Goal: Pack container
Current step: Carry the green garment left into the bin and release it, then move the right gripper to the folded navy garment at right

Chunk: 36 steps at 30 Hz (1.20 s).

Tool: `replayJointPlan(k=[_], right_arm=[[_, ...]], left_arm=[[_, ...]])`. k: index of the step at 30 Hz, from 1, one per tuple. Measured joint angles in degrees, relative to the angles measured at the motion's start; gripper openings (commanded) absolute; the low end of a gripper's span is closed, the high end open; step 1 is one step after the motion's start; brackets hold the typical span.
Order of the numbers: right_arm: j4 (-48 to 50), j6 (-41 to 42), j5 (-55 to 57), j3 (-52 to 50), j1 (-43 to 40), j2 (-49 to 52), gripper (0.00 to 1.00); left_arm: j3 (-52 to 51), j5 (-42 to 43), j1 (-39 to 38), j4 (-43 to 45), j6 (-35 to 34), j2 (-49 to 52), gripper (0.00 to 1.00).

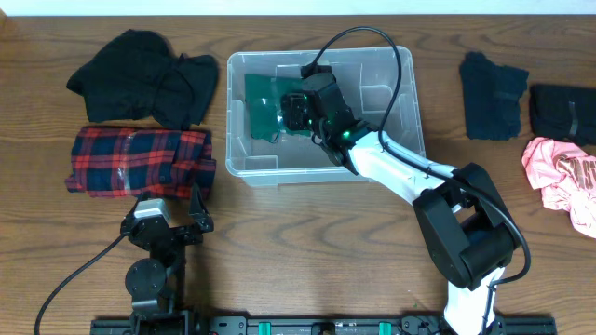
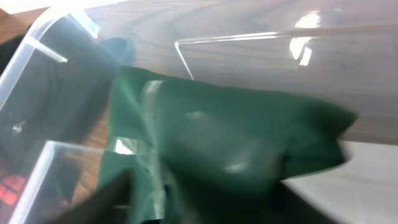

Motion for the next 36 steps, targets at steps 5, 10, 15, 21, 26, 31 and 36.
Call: replayJointPlan(k=[5,10,15,21,26,31,36], right_arm=[[0.17,-4.76,-0.26,0.00,0.00,0.02,0.99],[1.01,-10.32,-0.35,0.17,0.00,0.02,0.99],[-1.68,-17.18,-0.02,3.96,0.00,0.09,0.99],[-13.44,-20.96,4.20,13.38,0.00,0.09,0.99],[-27.67,-21.33,9.33,19.58,-0.39,-0.26,0.99],[-40.19,-19.87,12.31,23.30,-4.15,-3.80,0.99],[-46.40,-18.49,13.11,25.27,-14.08,-11.10,0.99]], left_arm=[[0.00,0.00,0.00,0.00,0.00,0.00,0.98],[0.00,0.00,0.00,0.00,-0.02,0.00,0.98],[0.00,0.00,0.00,0.00,0.00,0.00,0.98],[0.00,0.00,0.00,0.00,-0.02,0.00,0.98],[0.00,0.00,0.00,0.00,0.00,0.00,0.98],[0.00,0.00,0.00,0.00,-0.02,0.00,0.98],[0.00,0.00,0.00,0.00,-0.02,0.00,0.98]])
